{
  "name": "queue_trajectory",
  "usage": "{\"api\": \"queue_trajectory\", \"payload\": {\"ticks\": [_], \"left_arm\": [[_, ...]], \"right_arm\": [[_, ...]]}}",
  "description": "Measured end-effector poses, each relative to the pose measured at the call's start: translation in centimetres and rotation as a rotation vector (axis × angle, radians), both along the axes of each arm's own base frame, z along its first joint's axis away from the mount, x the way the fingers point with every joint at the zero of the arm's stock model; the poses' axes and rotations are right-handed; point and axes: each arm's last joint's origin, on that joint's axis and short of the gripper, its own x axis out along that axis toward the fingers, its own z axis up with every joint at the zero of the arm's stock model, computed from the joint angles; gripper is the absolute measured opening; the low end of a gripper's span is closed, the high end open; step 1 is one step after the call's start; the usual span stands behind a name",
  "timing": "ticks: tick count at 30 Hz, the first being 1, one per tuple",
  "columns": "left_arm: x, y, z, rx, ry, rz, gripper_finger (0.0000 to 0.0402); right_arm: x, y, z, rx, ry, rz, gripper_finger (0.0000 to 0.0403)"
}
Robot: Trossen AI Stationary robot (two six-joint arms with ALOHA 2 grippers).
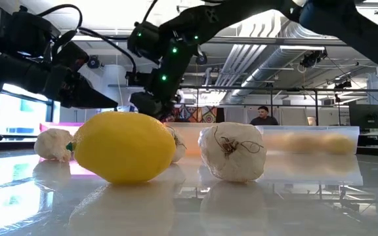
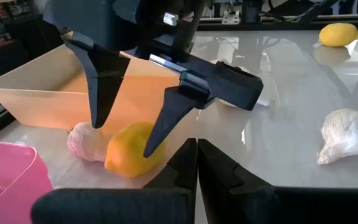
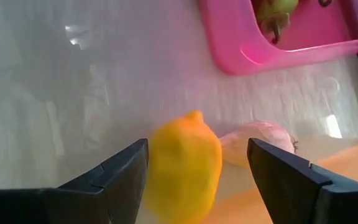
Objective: Sort produce into baskets
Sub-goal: Put the yellow lemon into the transparent bin
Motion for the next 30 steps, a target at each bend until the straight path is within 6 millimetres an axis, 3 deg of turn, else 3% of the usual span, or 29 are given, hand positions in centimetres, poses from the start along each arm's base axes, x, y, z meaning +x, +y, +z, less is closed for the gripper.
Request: {"api": "queue_trajectory", "payload": {"ticks": [20, 30], "left_arm": [[0.0, 0.0, 0.0, -0.008, 0.000, 0.002, 0.0000], [0.0, 0.0, 0.0, -0.008, 0.000, 0.003, 0.0000]], "right_arm": [[0.1, 0.5, -1.0, 0.163, 0.005, 0.085, 0.0223], [0.1, 3.1, -0.2, 0.153, 0.029, 0.246, 0.0197]]}}
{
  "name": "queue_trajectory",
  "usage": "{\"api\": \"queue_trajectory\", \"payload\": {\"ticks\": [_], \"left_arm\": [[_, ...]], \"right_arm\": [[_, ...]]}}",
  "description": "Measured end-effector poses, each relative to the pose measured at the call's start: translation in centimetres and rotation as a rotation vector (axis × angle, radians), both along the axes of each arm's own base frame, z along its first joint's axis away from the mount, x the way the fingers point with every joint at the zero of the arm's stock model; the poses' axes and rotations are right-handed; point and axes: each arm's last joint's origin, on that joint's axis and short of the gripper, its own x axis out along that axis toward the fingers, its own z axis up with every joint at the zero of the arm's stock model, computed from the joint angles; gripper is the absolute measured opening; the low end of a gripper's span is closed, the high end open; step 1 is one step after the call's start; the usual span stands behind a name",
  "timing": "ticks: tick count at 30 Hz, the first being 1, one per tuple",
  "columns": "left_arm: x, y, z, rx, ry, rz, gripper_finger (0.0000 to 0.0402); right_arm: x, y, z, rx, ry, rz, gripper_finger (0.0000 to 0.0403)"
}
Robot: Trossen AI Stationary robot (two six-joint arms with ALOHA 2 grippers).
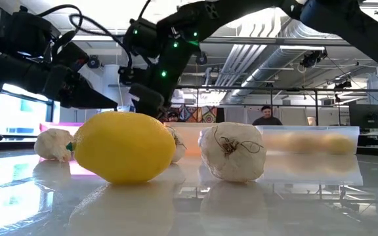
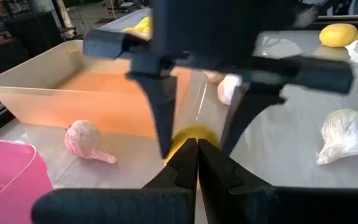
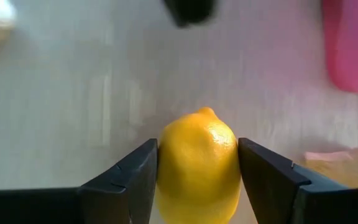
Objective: Sort produce into baskets
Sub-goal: Put the yellow lemon into the transparent bin
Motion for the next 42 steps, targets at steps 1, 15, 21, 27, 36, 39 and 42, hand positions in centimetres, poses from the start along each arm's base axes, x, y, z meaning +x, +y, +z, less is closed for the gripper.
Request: {"api": "queue_trajectory", "payload": {"ticks": [1, 15, 21, 27, 36, 39, 42], "left_arm": [[0.0, 0.0, 0.0, 0.000, -0.001, 0.000, 0.0000], [0.0, 0.0, 0.0, 0.007, 0.001, 0.006, 0.0000], [0.0, 0.0, 0.0, 0.002, 0.002, 0.007, 0.0000], [0.0, 0.0, 0.0, 0.003, -0.003, 0.008, 0.0000], [0.0, 0.0, 0.0, 0.004, -0.004, 0.014, 0.0000], [0.0, 0.0, 0.1, 0.002, -0.006, 0.015, 0.0000], [0.0, 0.0, 0.1, 0.001, -0.006, 0.015, 0.0000]], "right_arm": [[-0.1, 0.3, 0.4, -0.008, 0.001, 0.020, 0.0195], [-7.7, 4.4, 10.6, -0.290, 0.208, -0.207, 0.0181], [-12.9, 1.5, 12.5, -0.355, 0.293, -0.484, 0.0180], [-18.6, -2.2, 11.5, -0.288, 0.191, -0.699, 0.0180], [-25.1, -8.6, 6.7, -0.128, -0.070, -1.093, 0.0180], [-26.1, -10.3, 5.0, -0.061, -0.090, -1.127, 0.0180], [-26.7, -11.6, 3.8, 0.026, -0.155, -1.138, 0.0180]]}}
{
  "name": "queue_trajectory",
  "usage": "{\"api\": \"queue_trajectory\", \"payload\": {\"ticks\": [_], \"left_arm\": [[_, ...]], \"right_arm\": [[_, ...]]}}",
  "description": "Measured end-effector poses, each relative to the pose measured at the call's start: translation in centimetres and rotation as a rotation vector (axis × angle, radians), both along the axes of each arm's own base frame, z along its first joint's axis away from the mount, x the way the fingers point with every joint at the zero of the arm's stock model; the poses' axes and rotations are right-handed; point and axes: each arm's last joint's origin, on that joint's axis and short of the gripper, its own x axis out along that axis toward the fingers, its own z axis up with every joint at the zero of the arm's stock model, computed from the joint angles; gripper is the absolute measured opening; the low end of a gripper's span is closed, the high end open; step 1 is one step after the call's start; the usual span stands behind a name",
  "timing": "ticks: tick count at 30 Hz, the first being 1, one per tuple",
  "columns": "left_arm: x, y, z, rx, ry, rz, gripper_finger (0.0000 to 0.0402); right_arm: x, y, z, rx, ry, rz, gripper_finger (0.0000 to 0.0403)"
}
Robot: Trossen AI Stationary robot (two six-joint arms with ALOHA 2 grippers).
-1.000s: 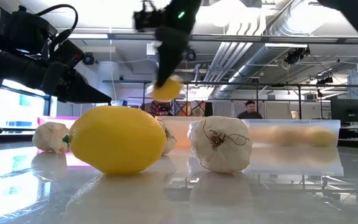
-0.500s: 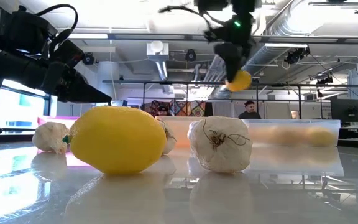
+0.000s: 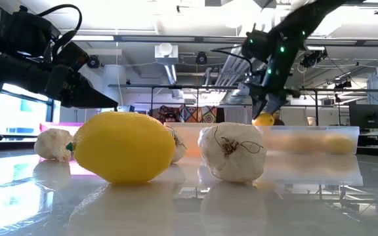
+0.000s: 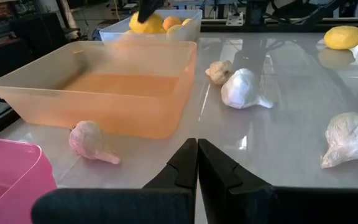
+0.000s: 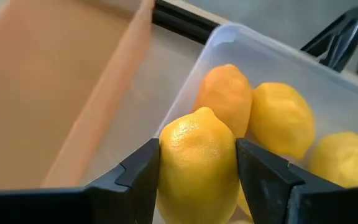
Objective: Sort produce into baskets
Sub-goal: Put the yellow lemon into the transparent bin
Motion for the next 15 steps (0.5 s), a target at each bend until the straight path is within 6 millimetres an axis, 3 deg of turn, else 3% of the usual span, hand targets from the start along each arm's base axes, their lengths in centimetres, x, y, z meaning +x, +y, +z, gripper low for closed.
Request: {"api": "queue_trajectory", "payload": {"ticks": [15], "left_arm": [[0.0, 0.0, 0.0, 0.011, 0.003, -0.003, 0.0000]], "right_arm": [[-1.0, 0.0, -1.9, 0.062, -0.033, -0.089, 0.0180]]}}
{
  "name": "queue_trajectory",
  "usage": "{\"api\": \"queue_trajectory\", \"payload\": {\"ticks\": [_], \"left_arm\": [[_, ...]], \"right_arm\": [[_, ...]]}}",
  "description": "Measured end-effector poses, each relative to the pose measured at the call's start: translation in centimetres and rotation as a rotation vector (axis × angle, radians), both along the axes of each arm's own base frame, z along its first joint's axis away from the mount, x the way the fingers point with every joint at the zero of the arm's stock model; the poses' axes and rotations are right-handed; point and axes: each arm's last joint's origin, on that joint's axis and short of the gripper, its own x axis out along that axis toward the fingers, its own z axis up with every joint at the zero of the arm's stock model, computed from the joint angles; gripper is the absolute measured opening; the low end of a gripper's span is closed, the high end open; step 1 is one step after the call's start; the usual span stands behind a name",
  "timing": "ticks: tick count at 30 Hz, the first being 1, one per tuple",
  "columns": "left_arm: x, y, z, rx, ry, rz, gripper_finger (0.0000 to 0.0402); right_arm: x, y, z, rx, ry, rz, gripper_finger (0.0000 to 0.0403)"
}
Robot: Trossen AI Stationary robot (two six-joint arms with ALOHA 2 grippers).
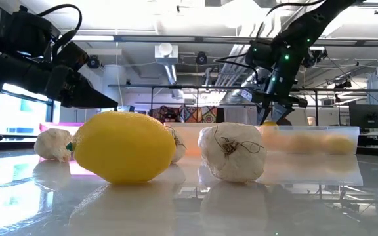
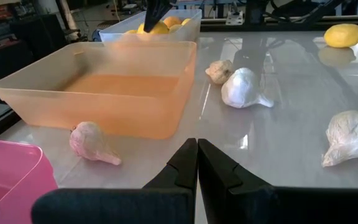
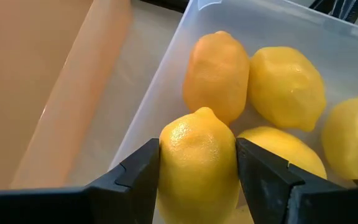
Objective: Sort produce into baskets
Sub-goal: Put the yellow lemon into the transparent bin
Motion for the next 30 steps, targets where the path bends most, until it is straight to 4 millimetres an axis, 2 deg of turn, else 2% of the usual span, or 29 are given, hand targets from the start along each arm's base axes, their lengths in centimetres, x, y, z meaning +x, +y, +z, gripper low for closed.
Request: {"api": "queue_trajectory", "payload": {"ticks": [12, 20, 30], "left_arm": [[0.0, 0.0, 0.0, -0.024, -0.006, 0.007, 0.0000], [0.0, 0.0, 0.0, -0.024, -0.005, 0.007, 0.0000], [0.0, 0.0, 0.0, -0.026, -0.006, 0.007, 0.0000]], "right_arm": [[0.2, 0.3, 0.0, -0.011, 0.024, 0.062, 0.0184], [1.2, 1.7, 0.1, -0.031, 0.047, 0.149, 0.0231], [3.1, 2.8, 3.4, -0.111, 0.103, 0.274, 0.0237]]}}
